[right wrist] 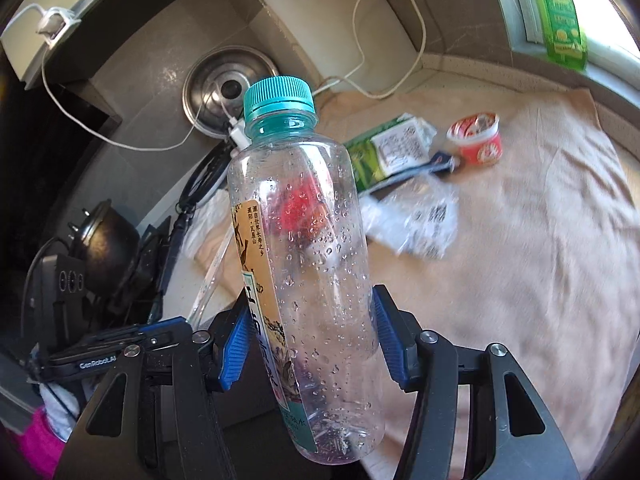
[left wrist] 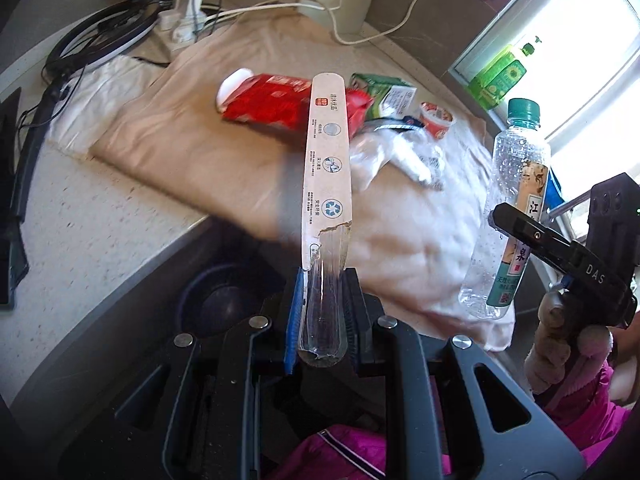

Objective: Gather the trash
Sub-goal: 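Lift the tube and bottle off the towel and carry them toward the counter edge, then lower both tools over the blue basket and open them to drop the items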

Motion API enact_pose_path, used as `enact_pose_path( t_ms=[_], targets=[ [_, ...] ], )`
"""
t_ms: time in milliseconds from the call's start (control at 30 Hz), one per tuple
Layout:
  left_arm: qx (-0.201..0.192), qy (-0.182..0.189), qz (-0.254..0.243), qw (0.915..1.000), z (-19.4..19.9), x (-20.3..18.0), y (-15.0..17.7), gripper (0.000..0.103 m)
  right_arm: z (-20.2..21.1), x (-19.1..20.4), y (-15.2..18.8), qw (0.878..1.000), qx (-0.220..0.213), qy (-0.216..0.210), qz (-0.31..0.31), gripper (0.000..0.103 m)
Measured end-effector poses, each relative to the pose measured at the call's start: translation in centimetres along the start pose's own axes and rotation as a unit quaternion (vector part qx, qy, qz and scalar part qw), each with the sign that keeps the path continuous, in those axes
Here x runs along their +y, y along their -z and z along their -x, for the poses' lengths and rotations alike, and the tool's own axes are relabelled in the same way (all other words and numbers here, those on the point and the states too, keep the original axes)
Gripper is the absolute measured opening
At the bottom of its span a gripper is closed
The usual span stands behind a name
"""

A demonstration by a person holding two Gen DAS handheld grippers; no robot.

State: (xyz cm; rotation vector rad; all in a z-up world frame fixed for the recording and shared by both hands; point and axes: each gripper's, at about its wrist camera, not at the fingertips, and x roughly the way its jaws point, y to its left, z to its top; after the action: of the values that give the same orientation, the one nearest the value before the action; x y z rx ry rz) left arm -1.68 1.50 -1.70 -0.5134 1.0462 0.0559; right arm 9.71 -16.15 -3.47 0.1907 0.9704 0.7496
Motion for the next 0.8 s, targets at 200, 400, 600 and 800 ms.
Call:
enact_pose_path(
  t_ms=[200, 400, 600, 800],
  targets=[
    [0.015, -0.011, -0.008, 0.9998, 1.3, 2.9, 3.2, 0.018, -2.0, 2.5, 4.1, 0.999, 0.025, 0.002, -0.022, 0.056],
    [0.035, -0.017, -0.012, 0.9992, 1.5, 5.5, 6.2, 0.018, -4.2, 4.7, 7.7, 0.998, 0.052, 0.005, -0.04, 0.056],
    [0.066, -0.021, -0.01, 0.9976, 0.0, 7.4, 8.7, 0.018, -6.8, 6.1, 10.9, 0.995, 0.084, 0.035, -0.037, 0.056],
    [0.1, -0.029, -0.011, 0.9945, -2.5, 9.1, 10.8, 0.018, -9.3, 6.1, 13.5, 0.99, 0.125, 0.053, -0.046, 0.056]
  ],
)
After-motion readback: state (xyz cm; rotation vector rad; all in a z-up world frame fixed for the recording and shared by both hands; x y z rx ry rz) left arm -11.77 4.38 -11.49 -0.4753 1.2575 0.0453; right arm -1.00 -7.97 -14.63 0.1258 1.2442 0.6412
